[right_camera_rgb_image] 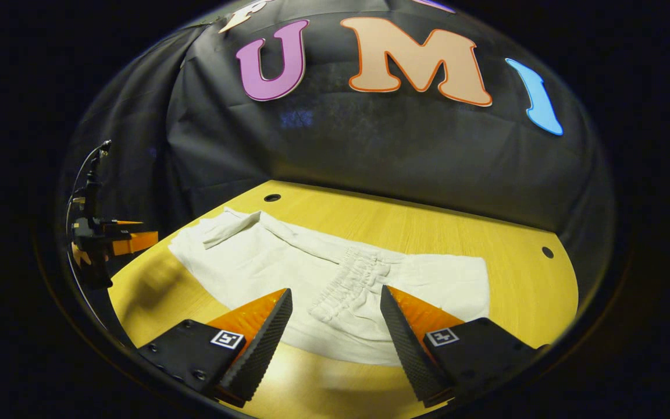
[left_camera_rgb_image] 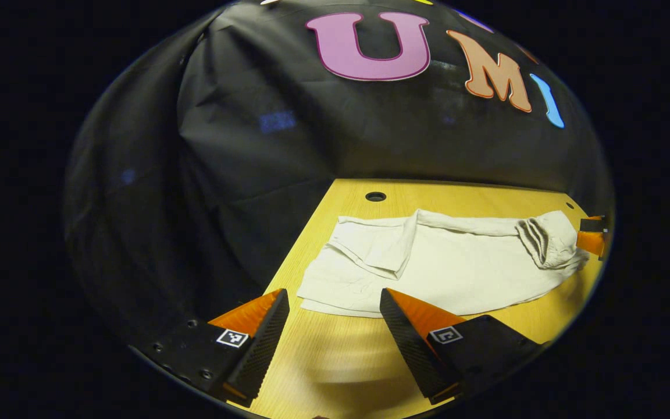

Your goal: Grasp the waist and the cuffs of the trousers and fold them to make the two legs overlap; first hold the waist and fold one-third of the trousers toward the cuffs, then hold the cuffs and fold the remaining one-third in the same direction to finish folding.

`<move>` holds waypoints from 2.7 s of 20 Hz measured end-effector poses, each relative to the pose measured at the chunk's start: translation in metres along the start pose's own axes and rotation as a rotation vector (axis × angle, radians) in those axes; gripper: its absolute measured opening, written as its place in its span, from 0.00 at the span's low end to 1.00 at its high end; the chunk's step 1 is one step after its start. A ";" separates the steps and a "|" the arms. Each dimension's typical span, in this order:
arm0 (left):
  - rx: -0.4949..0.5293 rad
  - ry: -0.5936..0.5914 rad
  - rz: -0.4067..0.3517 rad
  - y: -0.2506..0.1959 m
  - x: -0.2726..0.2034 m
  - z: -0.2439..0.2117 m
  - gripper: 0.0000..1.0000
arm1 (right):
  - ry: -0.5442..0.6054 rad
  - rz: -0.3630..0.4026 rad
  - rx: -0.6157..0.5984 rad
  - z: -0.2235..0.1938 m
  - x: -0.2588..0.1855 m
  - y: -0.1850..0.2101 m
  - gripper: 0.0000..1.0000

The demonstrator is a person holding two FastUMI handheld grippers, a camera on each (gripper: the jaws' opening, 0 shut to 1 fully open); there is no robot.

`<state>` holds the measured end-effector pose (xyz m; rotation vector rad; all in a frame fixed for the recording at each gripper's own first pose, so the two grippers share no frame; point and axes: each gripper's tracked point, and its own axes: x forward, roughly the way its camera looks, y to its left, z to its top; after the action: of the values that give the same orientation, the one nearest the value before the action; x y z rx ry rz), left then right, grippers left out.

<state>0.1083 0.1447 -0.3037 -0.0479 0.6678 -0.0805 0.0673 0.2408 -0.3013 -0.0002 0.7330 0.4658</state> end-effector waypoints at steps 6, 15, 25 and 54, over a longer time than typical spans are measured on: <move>-0.018 0.034 -0.038 0.015 0.050 -0.007 0.96 | 0.013 -0.095 0.044 -0.006 -0.013 0.002 0.98; -0.032 0.124 -0.084 0.007 0.083 -0.030 0.99 | 0.028 -0.168 0.059 -0.012 -0.031 -0.006 0.98; -0.077 0.123 -0.176 -0.027 0.080 -0.024 0.12 | 0.030 -0.149 0.101 -0.015 -0.038 -0.016 0.98; -0.045 -0.144 -0.446 -0.292 -0.002 0.178 0.00 | -0.053 -0.113 0.183 -0.016 -0.112 -0.157 0.99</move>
<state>0.1996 -0.1425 -0.1419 -0.2433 0.5058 -0.4872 0.0489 0.0509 -0.2662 0.1405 0.7175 0.2889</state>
